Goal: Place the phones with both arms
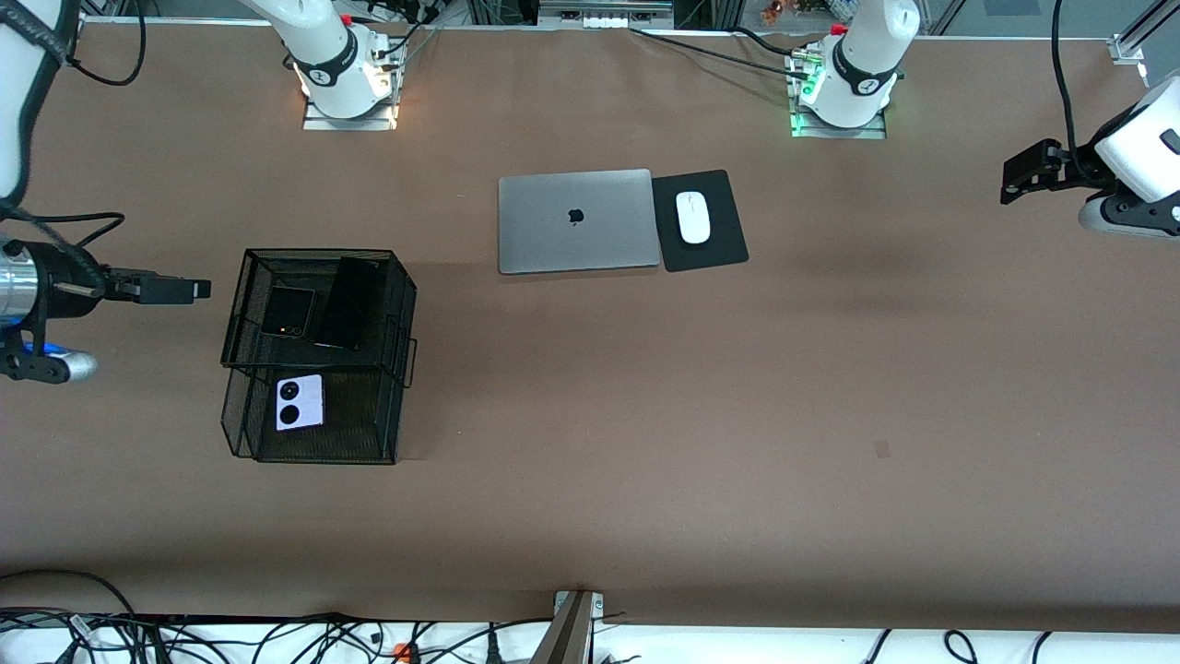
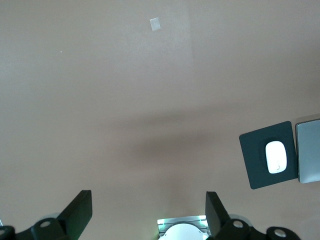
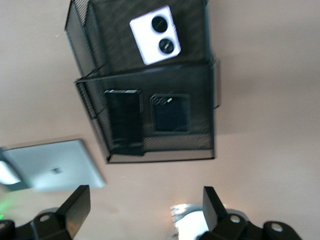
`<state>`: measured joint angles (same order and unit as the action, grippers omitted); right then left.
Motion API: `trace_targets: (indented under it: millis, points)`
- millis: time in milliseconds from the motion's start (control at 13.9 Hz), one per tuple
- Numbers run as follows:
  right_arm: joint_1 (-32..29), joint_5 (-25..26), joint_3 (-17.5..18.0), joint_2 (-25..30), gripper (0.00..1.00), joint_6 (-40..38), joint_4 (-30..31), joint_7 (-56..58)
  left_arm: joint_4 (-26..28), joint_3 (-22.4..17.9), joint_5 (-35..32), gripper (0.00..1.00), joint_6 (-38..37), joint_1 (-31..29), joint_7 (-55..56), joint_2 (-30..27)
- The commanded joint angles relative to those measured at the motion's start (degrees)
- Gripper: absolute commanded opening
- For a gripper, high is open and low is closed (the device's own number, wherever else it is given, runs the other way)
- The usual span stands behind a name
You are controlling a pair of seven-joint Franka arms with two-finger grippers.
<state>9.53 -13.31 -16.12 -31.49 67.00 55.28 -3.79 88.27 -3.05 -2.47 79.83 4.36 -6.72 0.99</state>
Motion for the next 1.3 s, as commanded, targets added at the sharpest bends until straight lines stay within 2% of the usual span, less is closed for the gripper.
trace_targets:
  millis: [0, 144, 432, 504, 720, 1224]
  points:
    - [-6.5, 9.7, 13.8, 4.7, 0.99, 3.7, 2.0, -0.5, 0.2, 0.1, 0.6, 1.0, -0.6, -0.4, -0.1, -0.6]
    - [-7.6, 10.0, 14.6, 8.3, 0.99, 8.7, 8.1, -0.5, 0.2, 0.1, 0.6, 1.0, -0.6, -0.4, -0.1, -0.6]
    - [-10.9, 12.4, 19.5, 22.9, 0.99, 28.8, 34.5, -0.2, 0.2, 0.1, 0.6, 1.0, -0.6, -0.4, -0.1, -0.6]
    - [-11.5, 13.0, 20.2, 25.1, 0.99, 32.1, 38.1, -0.2, 0.1, 0.1, 0.6, 1.0, -0.6, -0.4, -0.1, -0.6]
    - [-12.5, 16.1, 22.4, 26.0, 1.0, 36.2, 40.5, -0.3, 0.1, 0.1, 0.6, 1.0, -0.6, -0.4, -0.1, -0.6]
    - [-12.2, 15.2, 22.5, 25.2, 1.0, 37.6, 41.1, -1.5, 0.2, 0.1, 0.6, 1.0, -0.6, -0.4, -0.1, -0.6]
